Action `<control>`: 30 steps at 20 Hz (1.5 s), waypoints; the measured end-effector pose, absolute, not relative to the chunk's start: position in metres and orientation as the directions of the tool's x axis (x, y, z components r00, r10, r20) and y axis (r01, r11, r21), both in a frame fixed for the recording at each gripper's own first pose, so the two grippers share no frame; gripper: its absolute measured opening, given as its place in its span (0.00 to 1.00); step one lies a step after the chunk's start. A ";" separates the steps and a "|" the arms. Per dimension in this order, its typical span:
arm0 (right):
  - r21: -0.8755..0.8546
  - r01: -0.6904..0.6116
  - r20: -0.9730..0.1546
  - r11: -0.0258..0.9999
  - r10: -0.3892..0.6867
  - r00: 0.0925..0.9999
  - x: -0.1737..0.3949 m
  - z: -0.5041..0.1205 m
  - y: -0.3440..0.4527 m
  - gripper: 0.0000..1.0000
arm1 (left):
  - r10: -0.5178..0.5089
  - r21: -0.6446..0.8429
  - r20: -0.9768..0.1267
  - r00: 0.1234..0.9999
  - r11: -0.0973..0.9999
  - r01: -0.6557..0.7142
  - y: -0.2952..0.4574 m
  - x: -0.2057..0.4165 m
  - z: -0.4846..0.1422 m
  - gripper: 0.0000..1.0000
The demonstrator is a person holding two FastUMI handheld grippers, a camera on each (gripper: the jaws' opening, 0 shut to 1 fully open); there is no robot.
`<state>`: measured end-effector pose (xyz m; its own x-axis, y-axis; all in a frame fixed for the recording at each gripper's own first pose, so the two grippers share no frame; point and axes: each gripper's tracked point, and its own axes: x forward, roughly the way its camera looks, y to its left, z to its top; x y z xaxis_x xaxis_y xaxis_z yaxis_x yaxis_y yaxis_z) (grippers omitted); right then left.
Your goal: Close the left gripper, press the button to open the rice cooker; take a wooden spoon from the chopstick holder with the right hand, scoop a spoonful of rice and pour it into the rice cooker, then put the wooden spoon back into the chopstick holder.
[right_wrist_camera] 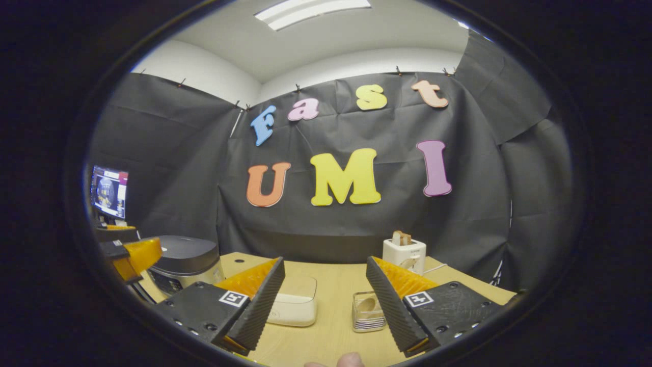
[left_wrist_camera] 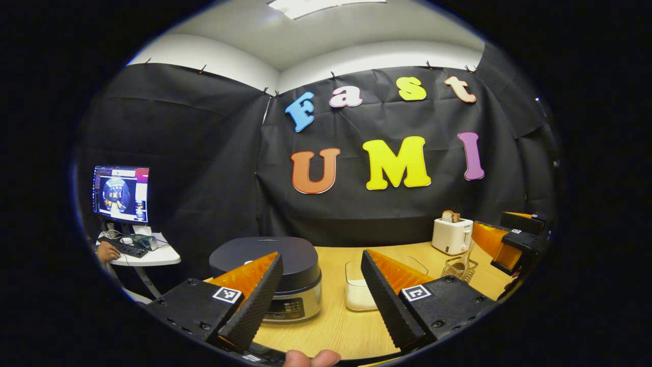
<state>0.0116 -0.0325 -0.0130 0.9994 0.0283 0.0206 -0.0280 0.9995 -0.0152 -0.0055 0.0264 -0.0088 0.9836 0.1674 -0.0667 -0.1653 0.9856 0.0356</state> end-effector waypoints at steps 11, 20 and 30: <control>0.015 -0.060 0.028 0.998 0.059 0.998 0.019 -0.015 -0.050 0.96 | 0.233 0.038 -0.260 0.937 0.972 -0.231 0.087 0.014 -0.004 0.98; 0.059 -0.063 0.016 0.996 0.063 0.998 0.033 -0.023 -0.074 0.95 | 0.322 0.070 -0.469 0.823 0.942 -0.328 0.138 0.046 -0.009 0.75; 0.108 -0.104 0.007 0.989 0.104 0.995 0.038 -0.028 -0.077 0.92 | 0.260 0.050 -0.664 0.701 0.951 -0.306 0.134 0.055 -0.050 0.03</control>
<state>0.0380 -0.0774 -0.0279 0.9946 0.1039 0.0066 -0.1040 0.9887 0.1080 0.0550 0.1339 -0.0502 0.7009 0.2602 -0.6641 -0.3058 0.9508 0.0497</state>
